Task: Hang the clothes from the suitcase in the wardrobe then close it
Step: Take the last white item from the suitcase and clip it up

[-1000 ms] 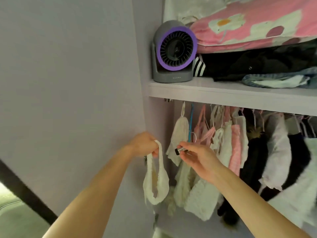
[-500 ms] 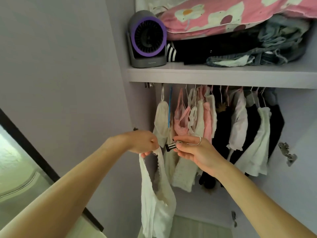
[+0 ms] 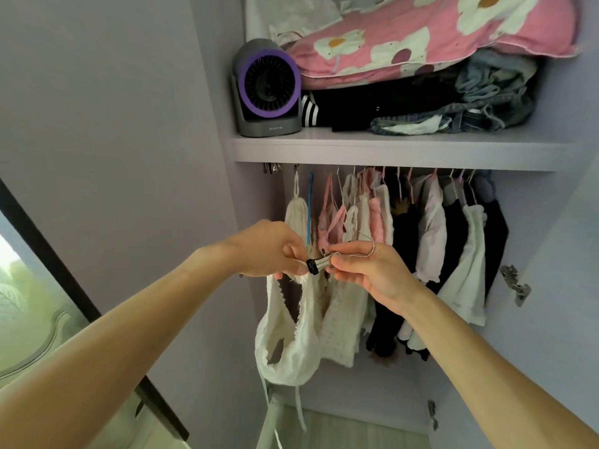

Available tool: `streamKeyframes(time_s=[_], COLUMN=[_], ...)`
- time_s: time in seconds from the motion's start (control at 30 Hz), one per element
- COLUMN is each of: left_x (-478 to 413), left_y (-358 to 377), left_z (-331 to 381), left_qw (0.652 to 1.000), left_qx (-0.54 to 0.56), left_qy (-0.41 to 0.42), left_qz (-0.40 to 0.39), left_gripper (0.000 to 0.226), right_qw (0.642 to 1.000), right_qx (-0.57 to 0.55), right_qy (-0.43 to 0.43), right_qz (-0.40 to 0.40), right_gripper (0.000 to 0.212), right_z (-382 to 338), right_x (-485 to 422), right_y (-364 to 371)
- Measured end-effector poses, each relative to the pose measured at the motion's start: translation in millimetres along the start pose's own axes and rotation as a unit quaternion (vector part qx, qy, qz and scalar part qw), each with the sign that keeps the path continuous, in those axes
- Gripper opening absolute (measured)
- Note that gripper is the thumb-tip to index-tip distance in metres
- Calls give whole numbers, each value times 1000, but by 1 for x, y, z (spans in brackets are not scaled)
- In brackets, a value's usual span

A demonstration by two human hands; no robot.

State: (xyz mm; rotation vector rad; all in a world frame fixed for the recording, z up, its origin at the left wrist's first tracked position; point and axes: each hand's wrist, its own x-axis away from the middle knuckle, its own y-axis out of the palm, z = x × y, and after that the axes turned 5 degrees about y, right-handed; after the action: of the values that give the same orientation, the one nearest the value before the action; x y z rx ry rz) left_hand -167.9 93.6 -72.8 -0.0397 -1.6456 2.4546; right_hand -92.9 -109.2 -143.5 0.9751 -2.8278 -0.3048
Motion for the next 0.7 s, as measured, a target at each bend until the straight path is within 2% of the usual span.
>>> streamKeyframes(time_s=[0.33, 0.53, 0.7], left_x=[12, 13, 10], left_y=[-4, -6, -10], left_z=[8, 15, 12], left_qw=[998, 993, 991], left_qx=[29, 56, 95], left_qy=[16, 32, 26], left_qz=[48, 99, 90], left_gripper=[7, 3, 4], right_qw=[999, 1000, 997], right_qx=[17, 18, 66], right_qy=[-26, -14, -28], right_qz=[25, -3, -19], right_gripper=[20, 18, 18], right_z=[-9, -19, -29], right_x=[2, 4, 4], right_y=[4, 4, 5])
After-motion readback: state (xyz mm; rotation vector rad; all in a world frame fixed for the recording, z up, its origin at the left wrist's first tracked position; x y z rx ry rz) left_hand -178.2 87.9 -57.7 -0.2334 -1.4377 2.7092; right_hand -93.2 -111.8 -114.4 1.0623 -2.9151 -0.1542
